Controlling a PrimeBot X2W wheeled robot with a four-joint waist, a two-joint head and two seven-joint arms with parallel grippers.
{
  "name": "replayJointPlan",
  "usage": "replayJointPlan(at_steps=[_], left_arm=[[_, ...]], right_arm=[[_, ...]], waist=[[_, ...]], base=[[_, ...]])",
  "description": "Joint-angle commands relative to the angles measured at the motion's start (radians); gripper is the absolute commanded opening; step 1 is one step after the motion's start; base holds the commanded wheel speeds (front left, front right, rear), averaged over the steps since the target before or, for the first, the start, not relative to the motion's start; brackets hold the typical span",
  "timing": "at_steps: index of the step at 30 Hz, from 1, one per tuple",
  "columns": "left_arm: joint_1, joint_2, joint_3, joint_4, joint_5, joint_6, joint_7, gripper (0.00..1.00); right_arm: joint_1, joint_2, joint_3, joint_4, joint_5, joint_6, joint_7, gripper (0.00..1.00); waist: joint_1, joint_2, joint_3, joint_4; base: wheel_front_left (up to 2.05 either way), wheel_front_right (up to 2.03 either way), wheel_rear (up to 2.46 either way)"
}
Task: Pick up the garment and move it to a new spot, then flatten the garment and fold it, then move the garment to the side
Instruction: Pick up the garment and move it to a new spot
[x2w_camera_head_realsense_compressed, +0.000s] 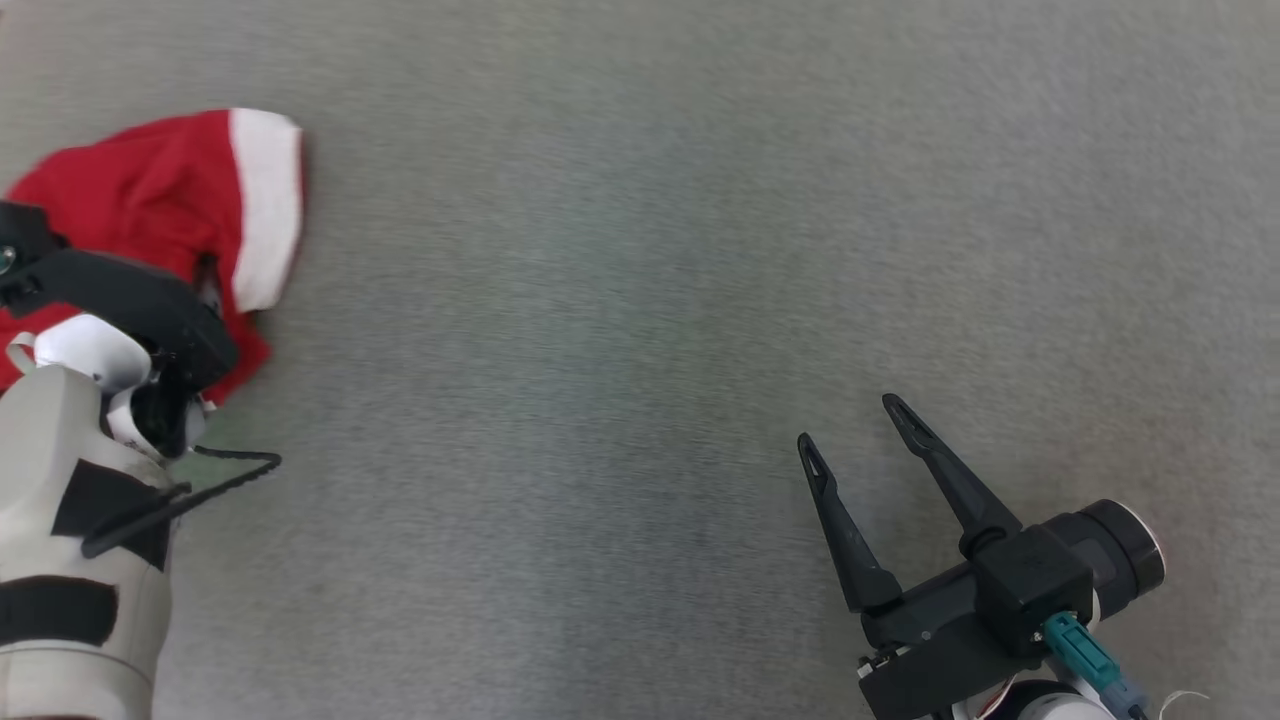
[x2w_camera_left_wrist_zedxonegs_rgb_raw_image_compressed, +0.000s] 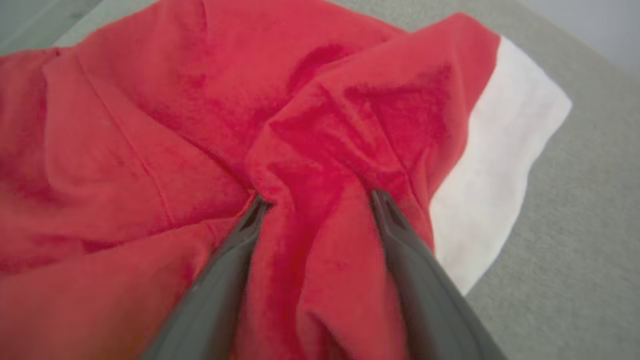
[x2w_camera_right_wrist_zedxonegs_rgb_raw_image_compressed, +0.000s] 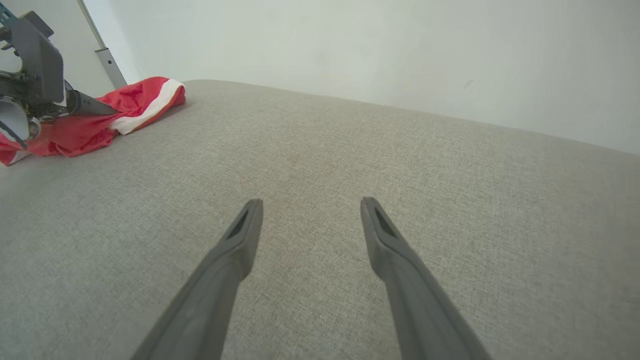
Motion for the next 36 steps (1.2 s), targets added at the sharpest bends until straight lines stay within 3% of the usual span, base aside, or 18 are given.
replayJointPlan(at_steps=[1, 4, 5, 6, 14, 18, 24, 30, 36], left_arm=[[-0.013, -0.008, 0.000, 0.027, -0.006, 0.014, 0.026, 1.00], [-0.005, -0.015, 0.000, 0.069, -0.014, 0.033, 0.071, 0.98], [-0.008, -0.016, -0.004, 0.073, -0.011, 0.035, 0.071, 0.40], [-0.009, -0.014, -0.010, 0.075, -0.004, 0.038, 0.068, 0.00], [-0.021, 0.048, -0.035, 0.057, 0.020, 0.028, 0.015, 0.00], [-0.034, 0.107, -0.039, 0.028, 0.033, 0.026, -0.032, 0.00], [-0.021, 0.151, -0.057, -0.008, 0.046, 0.003, -0.080, 0.00], [-0.024, 0.132, -0.088, -0.095, 0.044, -0.027, -0.106, 0.00], [-0.018, 0.065, -0.132, -0.286, 0.005, -0.042, -0.107, 0.00]], right_arm=[[-0.009, 0.007, 0.004, -0.003, 0.001, -0.003, -0.006, 1.00], [-0.014, 0.012, 0.005, 0.003, 0.010, -0.003, -0.014, 1.00], [-0.014, 0.013, 0.006, 0.008, 0.013, -0.003, -0.018, 1.00], [-0.015, 0.015, 0.008, 0.012, 0.014, -0.003, -0.021, 1.00], [-0.040, 0.041, 0.026, 0.065, 0.034, -0.003, -0.053, 1.00], [-0.052, 0.062, 0.037, 0.115, 0.051, -0.003, -0.082, 1.00], [-0.028, 0.085, 0.042, 0.202, 0.088, -0.003, -0.138, 1.00], [0.017, 0.092, 0.009, 0.250, 0.100, -0.003, -0.166, 1.00], [0.048, 0.092, -0.023, 0.243, 0.107, -0.003, -0.167, 1.00]], waist=[[-0.0002, -0.0003, 0.083, -0.091], [-0.0002, -0.0003, 0.076, -0.102], [-0.0002, -0.0003, 0.070, -0.104], [-0.0002, -0.0003, 0.064, -0.106], [-0.0002, -0.0003, -0.016, -0.113], [-0.0002, -0.0003, -0.096, -0.118], [-0.0002, -0.0003, -0.255, -0.140], [-0.0002, -0.0003, -0.390, -0.164], [-0.0002, -0.0003, -0.459, -0.218]], base=[[0.00, 0.00, 0.00], [0.00, 0.00, 0.00], [0.00, 0.00, 0.00], [0.00, 0.00, 0.00], [0.00, 0.00, 0.00], [0.00, 0.00, 0.00], [0.00, 0.00, 0.00], [0.00, 0.00, 0.00], [0.00, 0.00, 0.00]])
